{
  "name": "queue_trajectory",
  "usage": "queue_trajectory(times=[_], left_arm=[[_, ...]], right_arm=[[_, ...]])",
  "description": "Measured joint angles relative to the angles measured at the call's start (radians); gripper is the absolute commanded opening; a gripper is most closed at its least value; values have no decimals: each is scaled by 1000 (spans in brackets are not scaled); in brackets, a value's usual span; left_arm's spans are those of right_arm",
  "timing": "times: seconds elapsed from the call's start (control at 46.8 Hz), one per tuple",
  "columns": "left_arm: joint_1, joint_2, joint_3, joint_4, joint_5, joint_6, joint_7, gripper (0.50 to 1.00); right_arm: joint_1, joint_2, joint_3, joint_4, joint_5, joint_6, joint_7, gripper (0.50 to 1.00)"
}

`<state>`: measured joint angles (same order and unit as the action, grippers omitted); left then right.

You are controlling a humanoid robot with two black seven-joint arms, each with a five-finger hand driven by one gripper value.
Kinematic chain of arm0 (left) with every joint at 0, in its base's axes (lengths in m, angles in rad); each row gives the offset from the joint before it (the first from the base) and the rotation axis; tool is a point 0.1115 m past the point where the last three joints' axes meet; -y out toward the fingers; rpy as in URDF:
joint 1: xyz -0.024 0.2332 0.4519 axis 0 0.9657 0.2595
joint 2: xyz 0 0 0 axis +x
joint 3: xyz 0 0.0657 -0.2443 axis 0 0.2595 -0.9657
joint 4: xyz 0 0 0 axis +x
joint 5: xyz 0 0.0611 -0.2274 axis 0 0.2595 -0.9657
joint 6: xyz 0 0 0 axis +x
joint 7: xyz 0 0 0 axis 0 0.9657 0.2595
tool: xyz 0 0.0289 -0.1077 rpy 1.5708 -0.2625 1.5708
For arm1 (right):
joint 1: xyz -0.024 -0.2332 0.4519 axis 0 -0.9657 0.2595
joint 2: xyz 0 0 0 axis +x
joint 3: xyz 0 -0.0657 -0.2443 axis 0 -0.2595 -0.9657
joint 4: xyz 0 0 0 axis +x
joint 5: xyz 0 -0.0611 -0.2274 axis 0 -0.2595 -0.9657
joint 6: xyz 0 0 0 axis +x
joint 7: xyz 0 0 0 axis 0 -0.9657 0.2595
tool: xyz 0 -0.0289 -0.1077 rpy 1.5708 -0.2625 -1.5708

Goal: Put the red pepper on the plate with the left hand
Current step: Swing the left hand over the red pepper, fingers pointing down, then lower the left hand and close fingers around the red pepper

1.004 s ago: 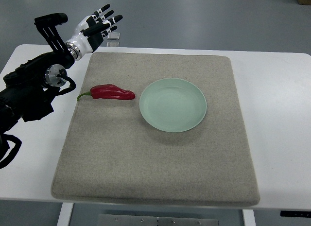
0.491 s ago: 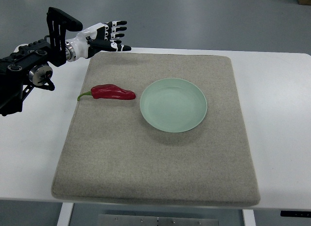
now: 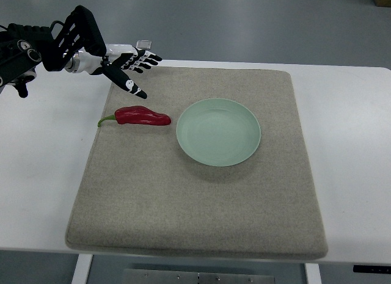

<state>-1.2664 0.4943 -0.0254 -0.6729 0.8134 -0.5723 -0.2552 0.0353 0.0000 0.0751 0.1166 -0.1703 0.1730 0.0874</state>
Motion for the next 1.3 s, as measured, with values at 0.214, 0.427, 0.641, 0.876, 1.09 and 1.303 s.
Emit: queue_trajectory(times=[0.214,0.427,0.641,0.876,1.09,1.303], left_arm=[[-10,1,18,-57,248,10,-4,979],[-10,-12,19,-86,384,140,-14,979],[1,-14,21,-131,390,167,-12,990],[5,-6,30,-158,399,157,-12,971],[5,-8,63,-156,411,159,-12,902],[6,-8,67,-149,478,171,-13,853]], right_arm=[[0,0,0,0,0,0,0,932],[0,0,0,0,0,0,0,932],[0,0,0,0,0,0,0,932],[0,0,0,0,0,0,0,932],[0,0,0,0,0,0,0,932],[0,0,0,0,0,-1,0,932]])
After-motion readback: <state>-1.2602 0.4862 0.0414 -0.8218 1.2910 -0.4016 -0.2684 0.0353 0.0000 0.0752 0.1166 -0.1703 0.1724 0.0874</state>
